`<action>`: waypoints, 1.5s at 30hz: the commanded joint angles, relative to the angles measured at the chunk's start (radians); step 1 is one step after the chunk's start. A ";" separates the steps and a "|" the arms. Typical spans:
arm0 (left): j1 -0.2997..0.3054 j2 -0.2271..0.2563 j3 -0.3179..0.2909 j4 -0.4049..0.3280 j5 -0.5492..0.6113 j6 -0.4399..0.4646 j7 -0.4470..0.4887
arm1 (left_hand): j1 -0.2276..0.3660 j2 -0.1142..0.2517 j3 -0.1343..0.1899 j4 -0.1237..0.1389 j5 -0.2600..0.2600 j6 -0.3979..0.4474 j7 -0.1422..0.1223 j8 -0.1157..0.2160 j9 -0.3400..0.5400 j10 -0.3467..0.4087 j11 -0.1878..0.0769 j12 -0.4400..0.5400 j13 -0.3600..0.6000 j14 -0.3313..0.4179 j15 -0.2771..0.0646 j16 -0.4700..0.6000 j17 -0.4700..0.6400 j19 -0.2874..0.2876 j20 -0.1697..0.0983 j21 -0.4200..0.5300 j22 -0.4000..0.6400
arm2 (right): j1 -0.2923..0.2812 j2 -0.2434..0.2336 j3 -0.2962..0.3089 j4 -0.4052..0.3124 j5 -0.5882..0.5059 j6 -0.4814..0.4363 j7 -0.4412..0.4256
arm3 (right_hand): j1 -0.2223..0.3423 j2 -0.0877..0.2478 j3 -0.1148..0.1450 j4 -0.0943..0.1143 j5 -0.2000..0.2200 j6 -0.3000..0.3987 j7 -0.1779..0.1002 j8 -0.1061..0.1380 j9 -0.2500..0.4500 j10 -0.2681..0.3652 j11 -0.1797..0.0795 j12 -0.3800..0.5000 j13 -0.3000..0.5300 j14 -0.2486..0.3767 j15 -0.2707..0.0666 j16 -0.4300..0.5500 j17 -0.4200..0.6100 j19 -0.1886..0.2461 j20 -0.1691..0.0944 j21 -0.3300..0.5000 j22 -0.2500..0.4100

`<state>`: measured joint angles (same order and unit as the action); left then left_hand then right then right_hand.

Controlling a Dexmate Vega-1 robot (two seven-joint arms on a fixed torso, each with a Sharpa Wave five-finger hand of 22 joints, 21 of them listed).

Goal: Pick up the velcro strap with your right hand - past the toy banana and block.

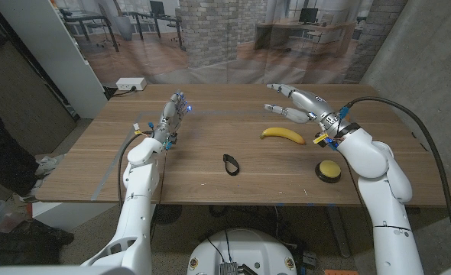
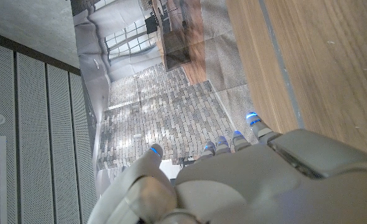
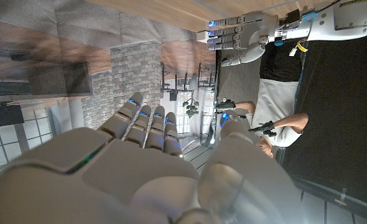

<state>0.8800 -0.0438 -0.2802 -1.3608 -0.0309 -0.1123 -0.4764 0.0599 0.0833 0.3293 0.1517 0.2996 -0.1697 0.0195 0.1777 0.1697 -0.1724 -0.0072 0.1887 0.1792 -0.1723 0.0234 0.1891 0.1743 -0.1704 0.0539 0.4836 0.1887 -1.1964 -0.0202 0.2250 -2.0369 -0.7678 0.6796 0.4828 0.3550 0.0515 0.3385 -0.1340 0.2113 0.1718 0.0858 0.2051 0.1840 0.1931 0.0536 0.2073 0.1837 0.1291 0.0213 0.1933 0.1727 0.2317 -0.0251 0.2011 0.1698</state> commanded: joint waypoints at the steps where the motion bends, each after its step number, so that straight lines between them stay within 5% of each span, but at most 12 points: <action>1: 0.004 0.003 -0.005 -0.002 -0.003 0.005 -0.006 | 0.001 0.040 -0.004 0.000 0.005 -0.097 0.006 0.003 0.002 -0.156 0.004 0.004 0.004 -0.204 0.003 0.004 0.004 -0.127 0.003 -0.001 0.001 | -0.006 -0.005 -0.019 -0.009 -0.027 -0.006 0.014 | 0.016 0.004 0.002 -0.007 0.004 0.007 -0.005 0.001 0.002 0.011 -0.004 -0.002 0.005 0.005 -0.008 0.006 0.002 0.013 -0.001 0.005 0.004; 30: -0.015 0.008 -0.014 0.033 -0.002 0.000 -0.016 | 0.000 0.040 -0.007 0.001 0.005 -0.097 0.005 0.002 0.002 -0.157 0.004 0.004 0.004 -0.204 0.005 0.004 0.004 -0.124 0.003 -0.008 0.002 | 0.010 -0.024 -0.065 -0.010 -0.075 -0.051 0.068 | 0.054 0.011 0.016 -0.025 0.001 0.004 -0.002 -0.005 0.002 0.009 -0.001 -0.009 0.006 0.036 -0.004 0.008 0.003 0.045 0.008 0.013 0.006; 45: -0.033 0.007 -0.016 0.062 0.006 -0.006 -0.015 | 0.000 0.039 -0.009 0.000 0.005 -0.098 0.005 0.002 0.002 -0.157 0.002 0.004 0.004 -0.204 0.003 0.004 0.004 -0.123 0.003 -0.012 0.002 | 0.017 -0.040 -0.079 -0.011 -0.115 -0.068 0.084 | 0.117 0.014 0.041 -0.046 0.003 0.005 -0.005 -0.004 0.003 0.017 -0.004 -0.008 0.006 0.044 -0.008 0.005 0.003 0.049 0.006 0.009 0.005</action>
<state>0.8634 -0.0368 -0.2947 -1.3246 -0.0318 -0.1117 -0.4912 0.0599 0.0833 0.3211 0.1518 0.2995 -0.1697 0.0195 0.1777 0.1696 -0.1725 -0.0072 0.1887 0.1792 -0.1723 0.0234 0.1890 0.1743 -0.1704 0.0539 0.4731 0.1883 -1.1850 -0.0483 0.1569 -2.0497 -0.8520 0.6256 0.5507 0.4485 0.0664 0.3729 -0.1767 0.2113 0.1716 0.0858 0.1984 0.1838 0.1983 0.0485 0.1973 0.1836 0.1590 0.0163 0.1933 0.1748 0.2708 -0.0180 0.2110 0.1721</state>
